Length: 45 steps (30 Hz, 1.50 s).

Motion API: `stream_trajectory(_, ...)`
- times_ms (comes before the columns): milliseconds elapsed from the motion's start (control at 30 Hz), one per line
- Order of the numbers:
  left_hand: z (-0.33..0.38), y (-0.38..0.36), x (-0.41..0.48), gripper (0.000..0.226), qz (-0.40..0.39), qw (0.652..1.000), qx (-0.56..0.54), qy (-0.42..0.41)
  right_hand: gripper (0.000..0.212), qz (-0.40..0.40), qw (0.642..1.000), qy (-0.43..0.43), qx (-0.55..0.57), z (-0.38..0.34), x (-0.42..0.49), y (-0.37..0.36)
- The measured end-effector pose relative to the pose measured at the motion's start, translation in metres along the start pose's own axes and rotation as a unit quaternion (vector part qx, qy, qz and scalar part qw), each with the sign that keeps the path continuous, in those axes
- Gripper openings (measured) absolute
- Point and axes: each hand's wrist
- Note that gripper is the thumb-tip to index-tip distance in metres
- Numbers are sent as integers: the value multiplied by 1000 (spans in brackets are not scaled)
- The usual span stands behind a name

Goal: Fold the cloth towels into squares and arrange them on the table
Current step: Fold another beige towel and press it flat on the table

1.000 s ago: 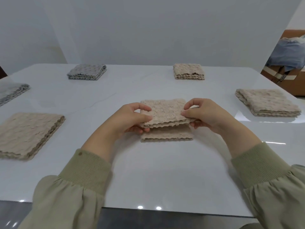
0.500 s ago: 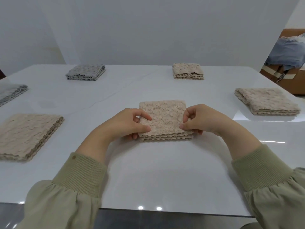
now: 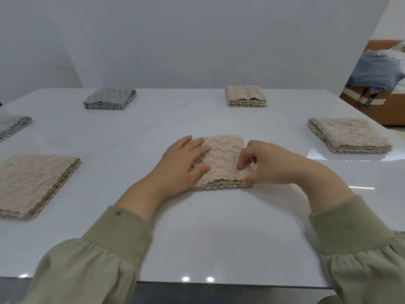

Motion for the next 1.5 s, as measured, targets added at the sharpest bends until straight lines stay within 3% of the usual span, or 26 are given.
stream_trajectory(233,-4,3,0,54,-80,994,-47,55,12,18,1000,-1,17,3,-3,2)
stream_trajectory(400,-5,4,1,57,-113,990,-65,61,13,-47,999,-2,23,0,-6,7)
stream_trajectory(433,-5,3,2,57,-118,989,-61,59,10,-17,997,-4,78,-2,-4,9)
stream_trajectory(500,-6,2,3,59,-123,989,-53,59,10,128,977,-17,167,-8,7,10)
stream_trajectory(533,-6,2,3,60,-124,989,-50,62,15,202,966,-32,159,-13,16,7)
stream_trajectory(600,-8,0,4,63,-119,990,-45,65,28,261,962,-35,71,-25,33,-5)
stream_trajectory(633,-9,-1,4,65,-117,990,-43,64,34,249,968,-19,16,-30,42,-15)
stream_trajectory(733,-7,0,4,71,-101,990,-79,64,48,115,987,-16,-115,-34,55,-41)
stream_trajectory(800,-10,3,8,63,-24,979,-182,89,53,60,991,-29,-115,-32,57,-45)
stream_trajectory(900,-24,12,18,37,122,918,-351,139,53,71,993,-30,-90,-31,56,-44)
stream_trajectory(1033,-39,16,27,35,98,942,-292,136,53,75,995,-31,-60,-31,55,-44)
stream_trajectory(1233,-39,13,43,31,105,933,-323,124,52,83,995,-31,-41,-28,58,-46)
stream_trajectory(1500,-40,11,43,31,203,948,-193,151,53,67,995,-45,-66,-29,55,-50)
Point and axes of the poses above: each hand's wrist, its own x-axis towards the middle knuckle, its own y-axis out of the back of the hand, z = x × y, and after that the axes turned 13 degrees about -x, right-handed
